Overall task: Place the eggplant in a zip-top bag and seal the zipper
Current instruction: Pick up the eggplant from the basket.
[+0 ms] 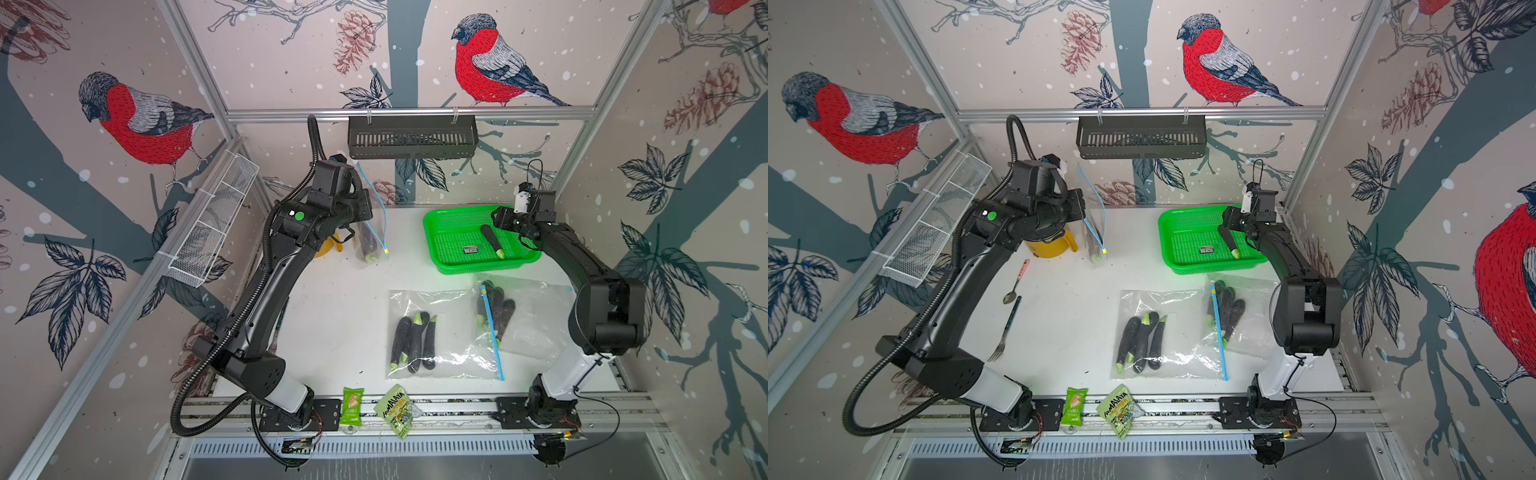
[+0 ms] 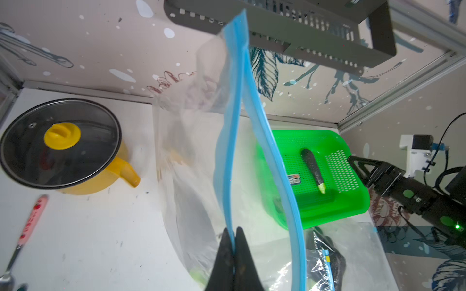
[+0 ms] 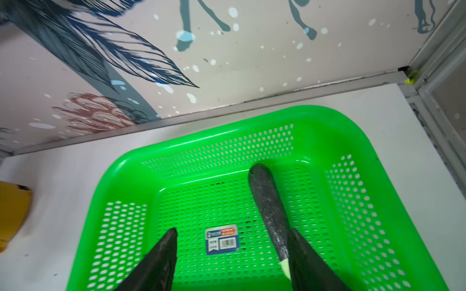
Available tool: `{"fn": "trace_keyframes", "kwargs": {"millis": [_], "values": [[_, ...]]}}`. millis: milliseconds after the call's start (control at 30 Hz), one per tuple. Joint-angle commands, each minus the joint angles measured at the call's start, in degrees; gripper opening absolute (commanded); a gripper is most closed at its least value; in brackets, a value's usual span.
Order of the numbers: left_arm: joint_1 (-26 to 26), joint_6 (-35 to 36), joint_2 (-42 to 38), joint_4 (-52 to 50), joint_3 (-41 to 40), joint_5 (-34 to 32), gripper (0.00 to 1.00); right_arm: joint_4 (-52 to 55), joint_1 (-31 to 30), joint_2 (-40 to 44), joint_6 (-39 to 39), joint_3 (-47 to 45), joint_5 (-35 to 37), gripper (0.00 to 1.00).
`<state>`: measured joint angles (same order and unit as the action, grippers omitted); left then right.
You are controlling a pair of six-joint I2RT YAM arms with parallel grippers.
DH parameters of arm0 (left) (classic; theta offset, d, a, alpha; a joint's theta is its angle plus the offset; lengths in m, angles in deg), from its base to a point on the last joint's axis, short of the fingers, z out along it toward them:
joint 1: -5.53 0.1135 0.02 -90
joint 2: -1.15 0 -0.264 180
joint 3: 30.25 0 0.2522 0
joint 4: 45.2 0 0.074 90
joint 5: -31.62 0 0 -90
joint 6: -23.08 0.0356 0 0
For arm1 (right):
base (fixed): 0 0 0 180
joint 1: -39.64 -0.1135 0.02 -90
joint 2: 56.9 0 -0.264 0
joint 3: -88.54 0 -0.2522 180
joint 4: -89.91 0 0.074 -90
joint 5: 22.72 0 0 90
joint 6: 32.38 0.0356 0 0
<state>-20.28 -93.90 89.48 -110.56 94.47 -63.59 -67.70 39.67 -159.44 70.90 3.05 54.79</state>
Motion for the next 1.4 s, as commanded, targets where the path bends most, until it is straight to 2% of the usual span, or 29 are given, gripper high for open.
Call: {"fn": "trace_keyframes", "kwargs": {"millis": [0, 233, 400, 600, 1000, 1100, 1167, 1367], "values": [[-0.03, 0.54, -2.36, -5.57, -2.01, -4.66, 0.00, 0.93, 0.37, -4.45, -3.42, 3.30, 3.72, 0.65], [-0.03, -1.38, -5.66, -3.10, -9.79, -3.86, 0.00, 3.58, 0.76, -15.41, -4.97, 11.77, 7.83, 0.56], [-0.01, -2.54, -7.20, 3.98, -17.24, 2.01, 0.00, 3.89, 0.85, -19.47, -5.36, 13.35, 8.34, 0.55], [-0.13, -4.67, -8.32, 9.33, -22.77, 4.27, 0.00, 4.06, -0.15, -22.57, -5.99, 14.09, 9.05, 0.54], [-0.12, -4.22, -7.32, 11.22, -23.93, 5.55, 0.00, 4.47, -1.94, -26.18, -5.72, 16.10, 10.39, 0.56], [-0.12, -3.96, -6.99, 11.58, -24.12, 5.80, 0.00, 5.00, -1.95, -26.80, -5.85, 16.87, 10.30, 0.54], [-0.13, -3.88, -6.73, 11.92, -24.21, 5.99, 0.00, 5.17, -1.88, -26.76, -6.07, 16.92, 10.05, 0.48], [-0.13, -3.72, -6.49, 13.16, -24.99, 6.42, 0.00, 5.75, -1.77, -27.14, -6.44, 17.21, 9.25, 0.50]]}}
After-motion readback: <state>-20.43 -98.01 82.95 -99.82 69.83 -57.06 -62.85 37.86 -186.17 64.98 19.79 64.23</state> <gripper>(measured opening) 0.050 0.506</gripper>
